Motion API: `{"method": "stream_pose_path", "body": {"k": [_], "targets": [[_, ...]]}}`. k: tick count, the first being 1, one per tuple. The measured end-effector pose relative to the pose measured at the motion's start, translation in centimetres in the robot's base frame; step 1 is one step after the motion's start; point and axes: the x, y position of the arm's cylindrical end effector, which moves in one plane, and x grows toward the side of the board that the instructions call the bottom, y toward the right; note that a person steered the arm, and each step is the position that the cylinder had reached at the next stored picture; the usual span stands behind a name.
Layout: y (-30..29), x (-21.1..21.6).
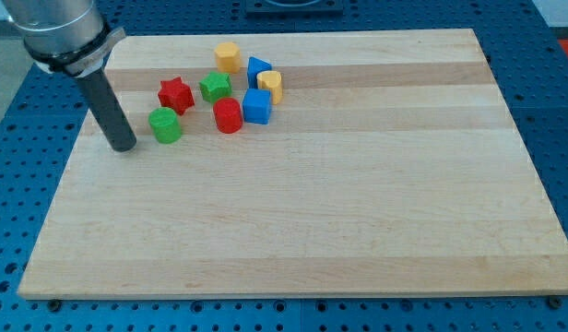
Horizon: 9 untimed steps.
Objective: Place the red blocks and the green star in a triangle shape
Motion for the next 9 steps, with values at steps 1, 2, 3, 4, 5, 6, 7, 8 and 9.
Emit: {"method": "stream_pose_path", "body": {"k": [1,2,3,4,5,6,7,8,9], "targets": [[0.1,-1.2],[0.1,-1.6],[-3.0,-5.5],[-4.0,-11.1],[-0.7,-13.1],[3.0,-13.1],[4.2,-13.1],[4.8,-13.0],[4.8,-11.2]]}}
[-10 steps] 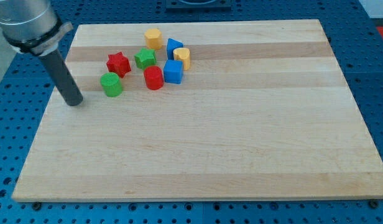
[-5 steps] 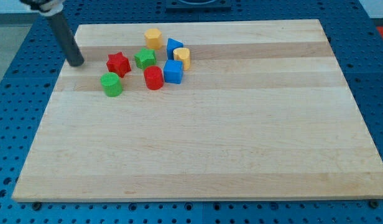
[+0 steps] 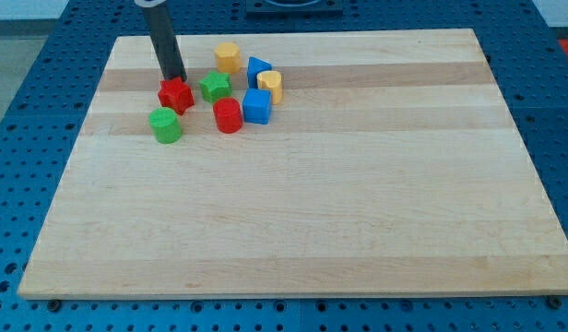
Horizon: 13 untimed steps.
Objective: Place the red blocks and the green star in a triangle shape
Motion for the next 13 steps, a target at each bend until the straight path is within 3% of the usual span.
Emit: {"method": "stream_pose_path", "body": {"k": [3,8,13], "targets": [[1.8,4.9],[8.7,5.0],[9.5,2.5]]}}
